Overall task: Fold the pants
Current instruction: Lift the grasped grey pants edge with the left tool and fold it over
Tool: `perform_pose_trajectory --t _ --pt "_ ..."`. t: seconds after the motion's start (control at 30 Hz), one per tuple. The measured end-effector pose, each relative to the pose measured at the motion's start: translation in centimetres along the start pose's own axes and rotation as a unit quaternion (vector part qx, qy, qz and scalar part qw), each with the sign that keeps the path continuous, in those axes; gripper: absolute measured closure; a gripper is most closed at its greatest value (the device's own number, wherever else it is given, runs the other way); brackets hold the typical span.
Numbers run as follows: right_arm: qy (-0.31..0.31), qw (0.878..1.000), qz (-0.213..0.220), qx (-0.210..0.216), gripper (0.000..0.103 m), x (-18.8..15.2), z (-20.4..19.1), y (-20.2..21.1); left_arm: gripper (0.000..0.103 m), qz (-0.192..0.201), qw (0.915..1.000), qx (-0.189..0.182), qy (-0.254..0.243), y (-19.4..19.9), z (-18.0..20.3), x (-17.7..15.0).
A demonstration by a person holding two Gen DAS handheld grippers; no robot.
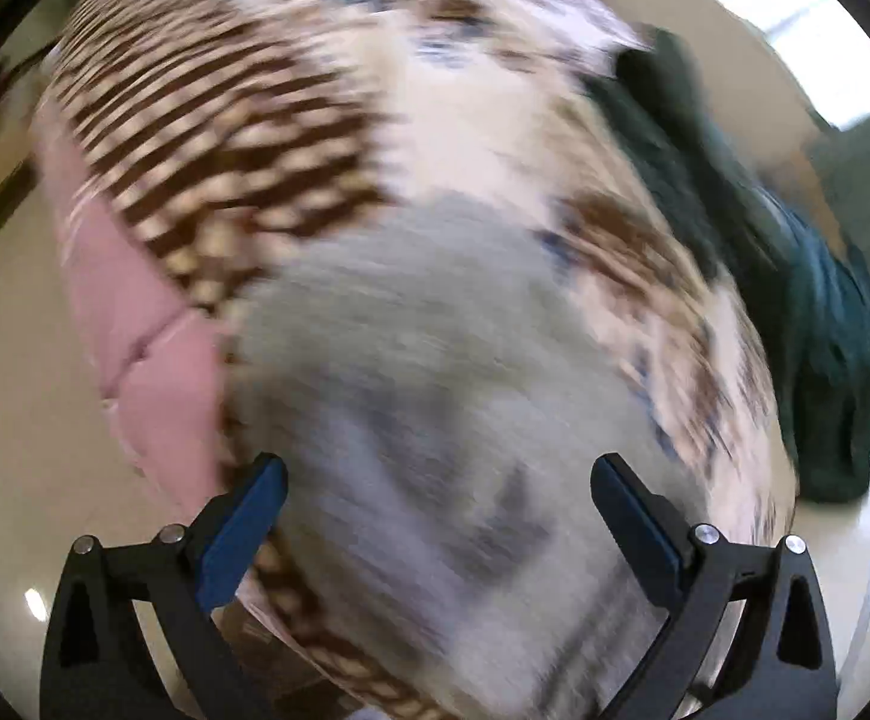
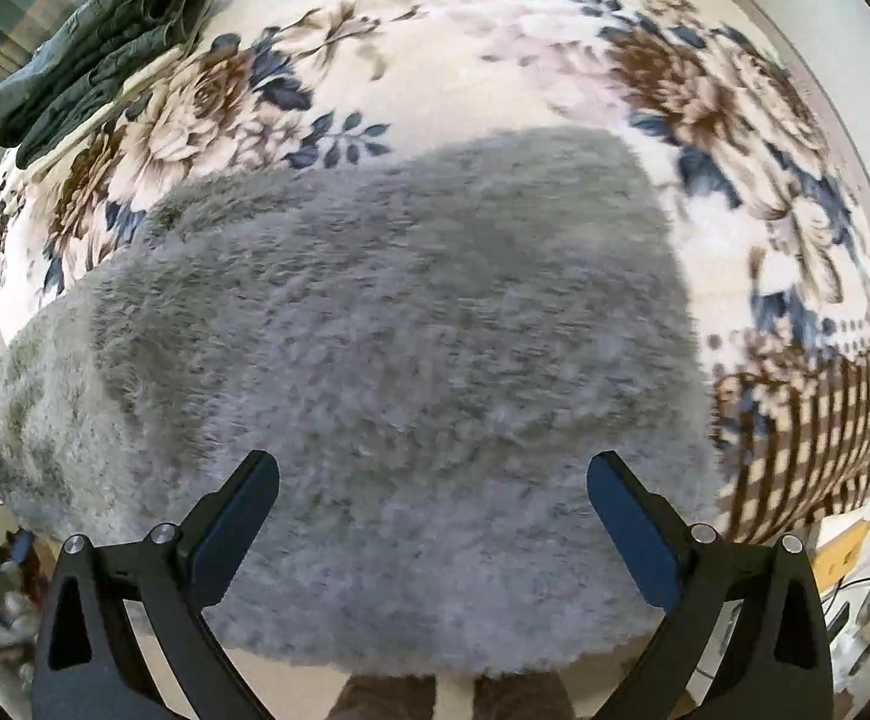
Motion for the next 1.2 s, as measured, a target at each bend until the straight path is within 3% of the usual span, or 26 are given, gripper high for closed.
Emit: perform_pose_trajectory --t 0.13,0.17,0.2,0.27,0.3,0.47,0.73,1.07,1.2 --pt "0.004 1.0 -0.011 0.011 0.0 0.2 -2.7 -0.8 0.006 -0.015 0.9976 0.003 0.068 -3.9 -4.3 2.4" --pt "0.006 1.0 -0.012 0.013 0.0 0.2 -3.3 -0.9 0.016 -0.018 0.9968 -0.007 0.078 -4.5 -4.6 2.6" --pt "0.008 1.0 -0.013 0.015 0.0 0.2 -3.9 -1.0 0.038 -0.019 0.9953 -0.029 0.091 -5.0 -5.0 3.0" --pt "0.013 1.0 -0.016 0.019 0.0 0.2 -5.1 -1.2 0.066 -0.009 0.9947 -0.045 0.092 -5.0 -4.9 3.2" --pt "0.013 1.0 -0.016 0.019 0.0 0.2 -5.3 -1.2 0.073 0.002 0.9945 -0.059 0.087 -4.6 -4.6 3.2" --pt "0.016 1.0 -0.015 0.019 0.0 0.1 -5.8 -1.2 0.081 0.046 0.9956 -0.077 0.03 -1.3 -3.2 2.7" --pt "-0.001 0.999 -0.015 0.033 0.0 -0.2 -3.2 -0.9 0.082 0.098 0.9907 -0.082 -0.046 4.3 0.9 1.9" --pt "-0.004 0.998 -0.004 0.055 0.0 0.3 0.0 1.1 0.083 0.11 0.988 -0.081 -0.074 8.2 3.8 -0.1" --pt "-0.017 0.998 0.007 0.063 0.0 0.7 1.6 1.8 0.085 0.111 0.9822 -0.108 -0.106 9.3 7.4 -1.8"
Point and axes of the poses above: each gripper's, at about its wrist camera, not at the fingertips, and y roughly against the way its jaws point, z to its right, x to its top, the point moved 7 cm from there along -y, roughly the way its jaws point, and after that the axes turned 3 degrees about z, right-handed, at the moved point
